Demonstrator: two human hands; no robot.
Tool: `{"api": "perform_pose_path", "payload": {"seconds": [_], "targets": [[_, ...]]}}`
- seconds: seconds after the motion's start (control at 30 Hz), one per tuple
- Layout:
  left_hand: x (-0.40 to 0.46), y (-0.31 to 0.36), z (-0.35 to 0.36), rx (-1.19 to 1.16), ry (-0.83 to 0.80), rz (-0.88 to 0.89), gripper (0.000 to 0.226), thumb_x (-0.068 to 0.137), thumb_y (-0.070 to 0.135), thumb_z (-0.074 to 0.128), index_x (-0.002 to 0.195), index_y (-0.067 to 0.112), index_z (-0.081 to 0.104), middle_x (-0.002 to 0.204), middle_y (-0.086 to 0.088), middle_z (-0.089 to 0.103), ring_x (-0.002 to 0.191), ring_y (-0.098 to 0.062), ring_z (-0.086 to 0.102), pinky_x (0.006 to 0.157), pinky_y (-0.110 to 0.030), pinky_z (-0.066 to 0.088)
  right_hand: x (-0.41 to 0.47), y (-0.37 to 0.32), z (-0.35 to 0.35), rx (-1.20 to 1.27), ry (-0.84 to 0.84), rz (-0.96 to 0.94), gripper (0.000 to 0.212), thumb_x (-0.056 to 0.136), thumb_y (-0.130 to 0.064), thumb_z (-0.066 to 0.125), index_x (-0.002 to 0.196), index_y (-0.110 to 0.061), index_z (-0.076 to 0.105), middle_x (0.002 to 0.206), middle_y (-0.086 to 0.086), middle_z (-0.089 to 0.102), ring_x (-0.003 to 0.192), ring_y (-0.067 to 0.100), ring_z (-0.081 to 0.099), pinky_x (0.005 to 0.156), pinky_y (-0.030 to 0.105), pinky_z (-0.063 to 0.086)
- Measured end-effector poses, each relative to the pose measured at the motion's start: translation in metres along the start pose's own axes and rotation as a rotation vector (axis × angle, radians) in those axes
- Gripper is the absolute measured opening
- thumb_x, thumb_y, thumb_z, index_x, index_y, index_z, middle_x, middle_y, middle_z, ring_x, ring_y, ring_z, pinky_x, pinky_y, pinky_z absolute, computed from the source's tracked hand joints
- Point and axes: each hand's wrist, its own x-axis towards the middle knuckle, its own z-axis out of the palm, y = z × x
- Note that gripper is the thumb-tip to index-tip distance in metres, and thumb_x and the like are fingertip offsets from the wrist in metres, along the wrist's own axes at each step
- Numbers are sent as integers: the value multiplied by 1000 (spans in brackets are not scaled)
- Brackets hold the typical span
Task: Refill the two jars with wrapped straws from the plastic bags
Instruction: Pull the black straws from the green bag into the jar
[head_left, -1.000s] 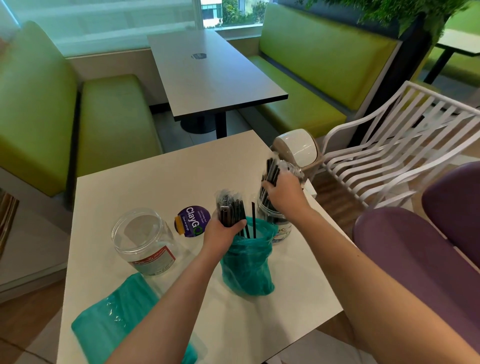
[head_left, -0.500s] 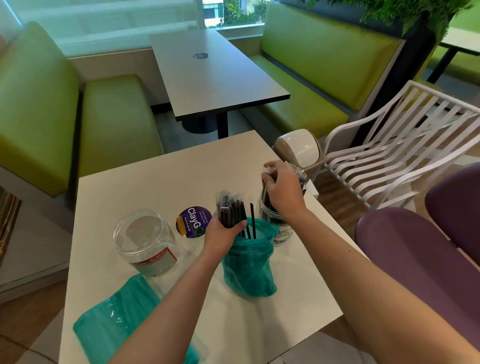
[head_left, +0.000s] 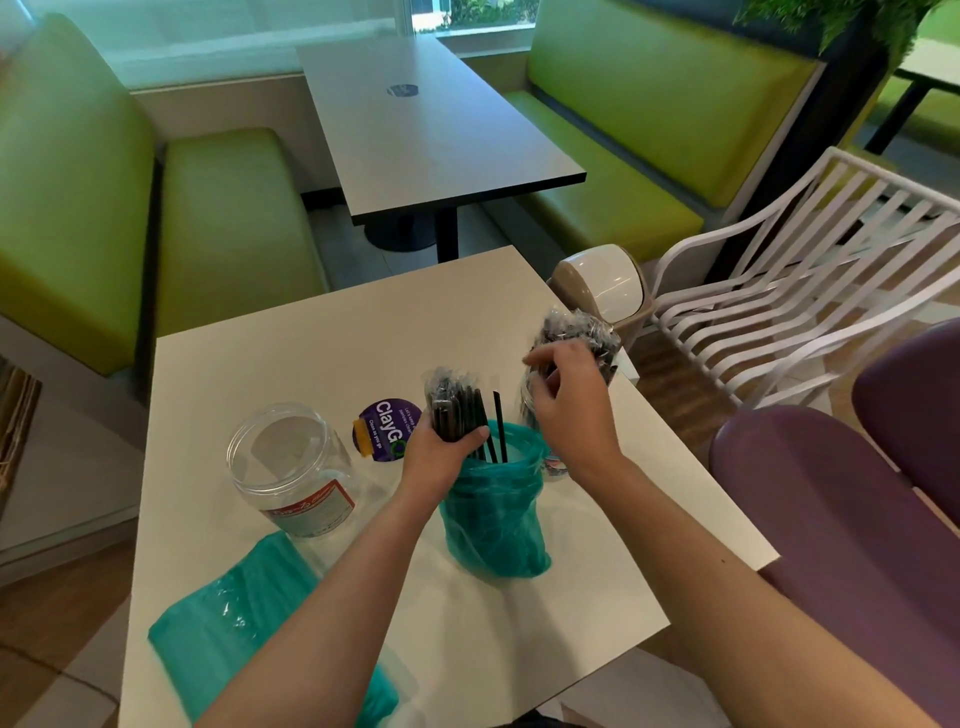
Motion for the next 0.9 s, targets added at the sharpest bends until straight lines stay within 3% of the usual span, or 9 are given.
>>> {"api": "perform_pose_path", "payload": {"seconds": [0.1,0.23,0.3,0.47,0.6,0.7,0.8,0.9], "targets": [[0,-1,1,3,-3,21,48,78,26,81,119,19,56,108,3,63,99,-15,59,83,-28,46,-19,5,14,59,-173,171,19,89,-4,61,104,-14,57,102,0,56,88,10,57,83,31,53],[-3,1,2,-11,-23,30,41,78,24,81,109,24,55,104,5,63,95,-13,59,75,-22,45,-34,19,30,60,-331,389,53,88,-9,66,134,-16,42,122,3,49,104,13,52,86,25,45],[-5,2,1,-24,-56,31,40,78,23,81,109,24,55,99,8,62,89,-8,58,67,-15,43,-34,23,33,75,-394,419,62,88,-11,68,142,-18,38,122,1,52,106,12,52,87,25,43],[-7,0,1,-35,-104,25,42,78,23,81,112,22,58,103,7,65,95,-9,60,67,-12,43,-32,30,39,145,-494,408,55,82,-17,75,132,-18,53,118,3,61,109,19,60,94,38,50],[-5,-2,2,-43,-137,26,48,79,27,80,122,19,59,112,2,67,105,-14,63,79,-21,47,-31,36,44,155,-513,389,45,80,-24,77,121,-16,61,116,5,61,109,18,59,96,37,49],[-6,-1,0,-34,-156,28,49,81,30,77,125,17,58,115,1,66,106,-15,62,79,-20,46,-32,38,44,195,-529,412,38,83,-28,75,116,-14,61,110,4,64,102,17,61,92,38,50],[-7,2,0,-38,-173,21,46,83,31,75,123,19,57,115,2,66,105,-14,61,80,-20,45,-33,37,42,249,-541,463,32,89,-28,69,115,-13,57,108,3,62,99,18,61,90,36,50],[-8,3,0,-49,-170,10,47,83,35,75,124,20,58,115,2,66,104,-13,61,80,-20,45,-32,36,39,289,-523,485,31,95,-26,61,124,-17,55,116,0,62,109,17,58,94,34,47]]}}
